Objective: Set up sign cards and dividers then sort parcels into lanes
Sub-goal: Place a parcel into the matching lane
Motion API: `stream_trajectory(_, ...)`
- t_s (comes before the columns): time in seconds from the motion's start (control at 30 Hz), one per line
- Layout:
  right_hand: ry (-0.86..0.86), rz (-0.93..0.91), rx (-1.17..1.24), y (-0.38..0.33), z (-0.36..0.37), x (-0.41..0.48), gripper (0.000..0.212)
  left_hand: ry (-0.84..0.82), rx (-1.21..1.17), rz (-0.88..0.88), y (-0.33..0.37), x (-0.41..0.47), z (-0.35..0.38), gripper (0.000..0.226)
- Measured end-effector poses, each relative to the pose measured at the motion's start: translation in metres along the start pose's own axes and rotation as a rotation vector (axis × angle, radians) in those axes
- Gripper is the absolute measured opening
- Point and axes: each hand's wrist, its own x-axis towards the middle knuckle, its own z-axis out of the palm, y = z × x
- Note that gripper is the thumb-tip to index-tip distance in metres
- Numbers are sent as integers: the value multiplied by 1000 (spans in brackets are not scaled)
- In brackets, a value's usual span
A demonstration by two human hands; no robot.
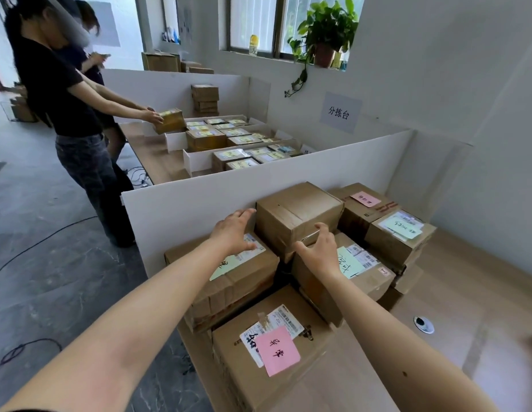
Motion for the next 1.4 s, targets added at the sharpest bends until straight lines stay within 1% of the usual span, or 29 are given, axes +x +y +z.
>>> stream_trajectory(0.4, 42, 114, -26, -14, 6, 11, 70, -116, -130, 41, -24, 47, 5, 105)
stream_trajectory(0.57, 38, 163, 4, -19, 16, 12, 79, -177, -200, 62, -29, 63, 9, 111)
stream_trajectory(0.67, 32, 180, 31, -20, 22, 14, 88, -182, -210, 90, -26, 77, 8, 113)
stream_trajectory(0.77, 23, 198, 57, -23, 25, 13, 92, -201, -255, 100, -26, 89, 12, 113)
stream_trajectory(0.93, 39, 213, 70, -25, 24, 12, 93, -201, -325, 99, -22, 100, 25, 114)
stream_trajectory(1.07, 34, 224, 72, -26, 22, 14, 94, -137, -423, 87, -19, 104, 32, 109)
stream_trajectory(1.17, 29, 236, 82, -28, 23, 16, 96, -100, -453, 62, -19, 110, 38, 102)
stream_trajectory(1.27, 19, 254, 106, -32, 28, 15, 96, -98, -490, 13, -16, 109, 41, 107)
stream_trajectory(1.4, 23, 266, 127, -40, 39, 17, 94, -99, -600, -27, -15, 109, 46, 102)
